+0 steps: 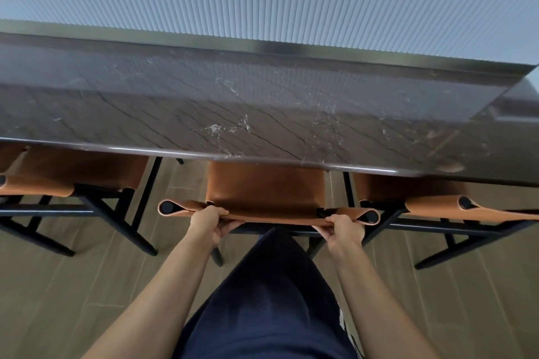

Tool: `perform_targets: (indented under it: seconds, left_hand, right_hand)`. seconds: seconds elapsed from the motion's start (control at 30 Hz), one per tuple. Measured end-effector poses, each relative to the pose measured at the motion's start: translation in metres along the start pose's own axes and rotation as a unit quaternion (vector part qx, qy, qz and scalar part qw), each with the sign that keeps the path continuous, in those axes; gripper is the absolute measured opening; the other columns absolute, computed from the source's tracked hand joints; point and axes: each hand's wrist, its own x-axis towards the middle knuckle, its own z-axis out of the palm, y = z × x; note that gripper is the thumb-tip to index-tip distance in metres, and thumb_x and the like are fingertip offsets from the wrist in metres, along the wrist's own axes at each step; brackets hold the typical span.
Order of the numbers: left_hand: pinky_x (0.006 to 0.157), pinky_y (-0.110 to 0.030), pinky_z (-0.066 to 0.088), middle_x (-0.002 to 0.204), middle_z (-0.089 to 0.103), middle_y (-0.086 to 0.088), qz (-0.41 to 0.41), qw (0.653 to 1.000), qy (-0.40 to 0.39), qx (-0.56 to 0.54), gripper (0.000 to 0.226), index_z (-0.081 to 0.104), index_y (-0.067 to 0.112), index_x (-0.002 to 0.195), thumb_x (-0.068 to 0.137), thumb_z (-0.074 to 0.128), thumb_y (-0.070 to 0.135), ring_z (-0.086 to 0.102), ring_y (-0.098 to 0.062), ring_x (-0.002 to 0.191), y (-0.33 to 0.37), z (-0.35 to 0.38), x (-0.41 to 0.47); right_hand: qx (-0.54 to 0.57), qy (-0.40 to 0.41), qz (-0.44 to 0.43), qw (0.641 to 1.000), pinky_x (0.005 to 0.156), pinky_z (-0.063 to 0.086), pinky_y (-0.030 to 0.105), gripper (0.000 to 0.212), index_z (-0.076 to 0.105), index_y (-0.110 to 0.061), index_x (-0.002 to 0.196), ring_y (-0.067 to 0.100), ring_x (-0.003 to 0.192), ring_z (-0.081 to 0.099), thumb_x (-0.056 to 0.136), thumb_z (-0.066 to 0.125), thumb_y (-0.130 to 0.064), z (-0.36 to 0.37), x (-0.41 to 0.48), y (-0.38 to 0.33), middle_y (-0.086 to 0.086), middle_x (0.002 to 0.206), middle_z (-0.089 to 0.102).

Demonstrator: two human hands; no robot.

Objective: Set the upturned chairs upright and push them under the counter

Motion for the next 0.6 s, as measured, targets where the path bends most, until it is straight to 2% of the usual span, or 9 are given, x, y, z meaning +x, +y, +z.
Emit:
perform_targets:
  seconds: [0.07,0.17,0.27,0.37,0.43,0.53,0.6]
  left_hand:
    - [0.070,-0.048,0.052,0.103,0.057,-0.025,-0.008,1.000,-0.007,-0.008,0.032,0.043,-0.007,0.121,0.090,0.038,-0.015,0.062,-0.039,0.082,0.003,0.009,0.006]
    - [0.072,-0.050,0.052,0.106,0.055,-0.024,-0.019,0.999,-0.031,-0.019,0.030,0.045,-0.005,0.118,0.090,0.040,-0.016,0.060,-0.038,0.086,0.007,0.024,0.017]
    - [0.087,-0.052,0.052,0.100,0.054,-0.021,-0.026,0.999,-0.040,-0.026,0.023,0.047,-0.003,0.109,0.090,0.042,-0.015,0.059,-0.038,0.092,0.014,0.039,0.028]
    - [0.083,-0.051,0.053,0.105,0.054,-0.023,-0.029,0.999,-0.017,-0.040,0.018,0.049,-0.002,0.102,0.090,0.044,-0.015,0.058,-0.042,0.102,0.023,0.041,0.041]
    - [0.080,-0.049,0.056,0.107,0.055,-0.024,-0.039,0.998,-0.016,-0.038,0.019,0.049,-0.003,0.104,0.090,0.045,-0.015,0.059,-0.043,0.104,0.030,0.042,0.046]
    - [0.057,-0.044,0.059,0.114,0.053,-0.025,-0.043,0.999,-0.015,-0.030,0.026,0.046,-0.004,0.113,0.090,0.044,-0.015,0.058,-0.045,0.108,0.036,0.045,0.049]
    - [0.056,-0.043,0.058,0.115,0.052,-0.025,-0.051,0.998,-0.025,-0.027,0.027,0.046,-0.005,0.117,0.091,0.045,-0.013,0.059,-0.043,0.107,0.035,0.045,0.047]
  right_hand:
    - [-0.009,0.000,-0.003,1.000,0.051,0.054,0.039,0.022,0.051,-0.003,0.082,0.031,0.072,0.064,0.084,0.053,0.019,0.000,0.008,-0.009,0.016,0.087,0.060]
    - [-0.037,-0.023,0.001,0.999,0.059,0.057,0.043,0.021,0.054,0.004,0.100,0.034,0.083,0.066,0.085,0.053,0.018,0.007,0.021,-0.029,0.022,0.101,0.062]
    - [-0.045,-0.030,0.010,0.998,0.063,0.057,0.046,0.032,0.052,0.008,0.117,0.037,0.093,0.065,0.086,0.052,0.018,0.018,0.031,-0.047,0.027,0.113,0.060]
    - [-0.048,-0.018,0.014,0.999,0.056,0.057,0.042,0.019,0.055,0.005,0.100,0.034,0.082,0.065,0.086,0.053,0.017,0.027,0.030,-0.046,0.027,0.111,0.060]
    - [-0.053,-0.016,0.013,0.998,0.048,0.057,0.038,0.017,0.052,0.001,0.089,0.032,0.077,0.066,0.085,0.055,0.017,0.032,0.032,-0.043,0.026,0.108,0.060]
    - [-0.034,-0.001,0.008,0.999,0.050,0.056,0.038,0.020,0.050,-0.001,0.088,0.033,0.080,0.066,0.084,0.056,0.018,0.033,0.030,-0.043,0.025,0.106,0.059]
    - [-0.028,-0.003,0.008,1.000,0.052,0.057,0.039,0.019,0.051,-0.001,0.088,0.033,0.083,0.066,0.085,0.057,0.017,0.033,0.029,-0.042,0.025,0.106,0.059]
